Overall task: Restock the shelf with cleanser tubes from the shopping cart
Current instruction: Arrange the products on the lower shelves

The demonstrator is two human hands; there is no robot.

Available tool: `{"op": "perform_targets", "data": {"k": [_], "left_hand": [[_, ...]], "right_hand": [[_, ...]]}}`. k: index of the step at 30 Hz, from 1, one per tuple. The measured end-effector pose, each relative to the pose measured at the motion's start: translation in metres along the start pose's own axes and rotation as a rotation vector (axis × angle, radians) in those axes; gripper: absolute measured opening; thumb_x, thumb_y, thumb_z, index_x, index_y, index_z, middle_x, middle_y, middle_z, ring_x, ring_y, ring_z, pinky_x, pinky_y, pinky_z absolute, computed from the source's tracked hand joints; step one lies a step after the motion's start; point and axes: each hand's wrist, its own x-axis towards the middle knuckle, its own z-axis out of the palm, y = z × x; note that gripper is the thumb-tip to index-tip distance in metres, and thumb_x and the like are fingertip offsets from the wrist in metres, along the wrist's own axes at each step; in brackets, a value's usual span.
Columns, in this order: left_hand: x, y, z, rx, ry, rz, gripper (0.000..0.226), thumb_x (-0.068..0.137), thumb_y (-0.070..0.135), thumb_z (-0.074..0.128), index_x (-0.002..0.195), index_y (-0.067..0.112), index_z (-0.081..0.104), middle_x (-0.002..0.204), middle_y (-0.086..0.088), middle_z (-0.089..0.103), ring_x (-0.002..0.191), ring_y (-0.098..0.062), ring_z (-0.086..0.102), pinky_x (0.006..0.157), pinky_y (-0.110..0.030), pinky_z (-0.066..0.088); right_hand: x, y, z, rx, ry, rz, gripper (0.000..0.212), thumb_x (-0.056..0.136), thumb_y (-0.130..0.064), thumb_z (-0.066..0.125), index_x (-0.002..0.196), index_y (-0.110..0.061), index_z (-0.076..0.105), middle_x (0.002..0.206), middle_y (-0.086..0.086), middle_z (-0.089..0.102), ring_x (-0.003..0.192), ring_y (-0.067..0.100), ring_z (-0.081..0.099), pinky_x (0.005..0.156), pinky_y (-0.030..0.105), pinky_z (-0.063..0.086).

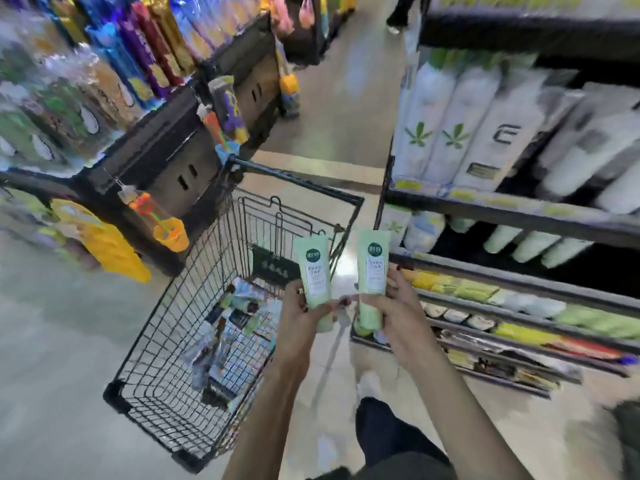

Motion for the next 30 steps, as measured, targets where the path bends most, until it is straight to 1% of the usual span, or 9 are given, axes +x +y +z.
{"op": "perform_targets", "data": {"k": [4, 6, 10, 14, 16, 20, 23, 27, 30], "left_hand": [[-0.017, -0.010, 0.049, 0.018, -0.158, -0.020, 0.058, 0.075, 0.003, 0.080, 0.126, 0.019, 0.057, 0.115, -0.010, 0.074, 0.104, -0.035, 0.071, 0.090, -0.056, 0.058], [-0.027, -0.016, 0.073, 0.031, -0.219, -0.028, 0.056, 0.079, -0.003, 0.078, 0.125, 0.019, 0.056, 0.112, -0.011, 0.074, 0.102, -0.032, 0.071, 0.088, -0.050, 0.058], [-0.049, -0.023, 0.118, 0.084, -0.304, -0.031, 0.059, 0.071, 0.010, 0.084, 0.121, 0.028, 0.059, 0.113, -0.005, 0.075, 0.109, -0.034, 0.070, 0.093, -0.055, 0.057], [-0.075, -0.035, 0.166, 0.130, -0.389, -0.014, 0.054, 0.083, -0.004, 0.077, 0.125, 0.023, 0.056, 0.113, -0.008, 0.075, 0.109, -0.031, 0.070, 0.095, -0.052, 0.057], [-0.092, -0.042, 0.190, 0.156, -0.415, 0.000, 0.054, 0.084, -0.004, 0.077, 0.127, 0.022, 0.056, 0.114, -0.009, 0.074, 0.103, -0.020, 0.071, 0.086, -0.039, 0.061], [-0.128, -0.056, 0.236, 0.165, -0.421, -0.015, 0.053, 0.086, -0.004, 0.075, 0.127, 0.021, 0.055, 0.114, -0.007, 0.072, 0.084, -0.002, 0.071, 0.066, -0.017, 0.054], [-0.146, -0.071, 0.263, 0.151, -0.405, -0.024, 0.053, 0.084, -0.003, 0.077, 0.123, 0.028, 0.058, 0.116, -0.004, 0.072, 0.098, -0.012, 0.071, 0.072, -0.020, 0.055], [-0.154, -0.088, 0.288, 0.162, -0.347, -0.034, 0.052, 0.085, -0.001, 0.077, 0.129, 0.018, 0.059, 0.117, -0.005, 0.072, 0.104, -0.019, 0.070, 0.079, -0.026, 0.055], [-0.148, -0.093, 0.298, 0.167, -0.319, -0.052, 0.052, 0.085, 0.000, 0.077, 0.130, 0.015, 0.058, 0.117, -0.005, 0.072, 0.102, -0.013, 0.070, 0.076, -0.019, 0.054]], "right_hand": [[-0.029, -0.002, -0.057, 0.082, 0.160, -0.053, 0.062, 0.080, 0.012, 0.074, 0.128, -0.022, 0.058, 0.116, 0.011, 0.075, 0.100, 0.032, 0.074, 0.086, 0.047, 0.059], [-0.042, -0.003, -0.083, 0.100, 0.211, -0.068, 0.066, 0.076, 0.005, 0.080, 0.133, -0.021, 0.057, 0.120, 0.014, 0.074, 0.106, 0.037, 0.072, 0.089, 0.053, 0.058], [-0.065, -0.005, -0.132, 0.118, 0.302, -0.114, 0.061, 0.080, 0.002, 0.081, 0.133, -0.017, 0.056, 0.116, 0.016, 0.074, 0.105, 0.041, 0.072, 0.094, 0.067, 0.054], [-0.091, -0.011, -0.181, 0.105, 0.365, -0.157, 0.071, 0.073, -0.007, 0.089, 0.135, -0.017, 0.056, 0.116, 0.009, 0.076, 0.109, 0.030, 0.072, 0.099, 0.053, 0.055], [-0.102, -0.014, -0.208, 0.114, 0.385, -0.163, 0.061, 0.079, 0.000, 0.084, 0.132, -0.015, 0.059, 0.114, 0.009, 0.076, 0.109, 0.031, 0.072, 0.092, 0.046, 0.057], [-0.122, -0.019, -0.257, 0.089, 0.394, -0.172, 0.049, 0.082, 0.002, 0.081, 0.124, -0.016, 0.064, 0.111, 0.007, 0.077, 0.107, 0.027, 0.072, 0.094, 0.045, 0.057], [-0.132, -0.021, -0.290, 0.089, 0.383, -0.163, 0.048, 0.082, 0.003, 0.080, 0.121, -0.017, 0.063, 0.115, 0.009, 0.075, 0.107, 0.025, 0.071, 0.087, 0.040, 0.058], [-0.131, -0.020, -0.322, 0.053, 0.377, -0.136, 0.055, 0.079, 0.001, 0.083, 0.126, -0.018, 0.062, 0.117, 0.010, 0.073, 0.110, 0.032, 0.071, 0.094, 0.052, 0.058], [-0.124, -0.022, -0.333, 0.034, 0.360, -0.115, 0.059, 0.075, -0.005, 0.086, 0.125, -0.022, 0.061, 0.116, 0.008, 0.074, 0.108, 0.034, 0.071, 0.096, 0.057, 0.057]]}}
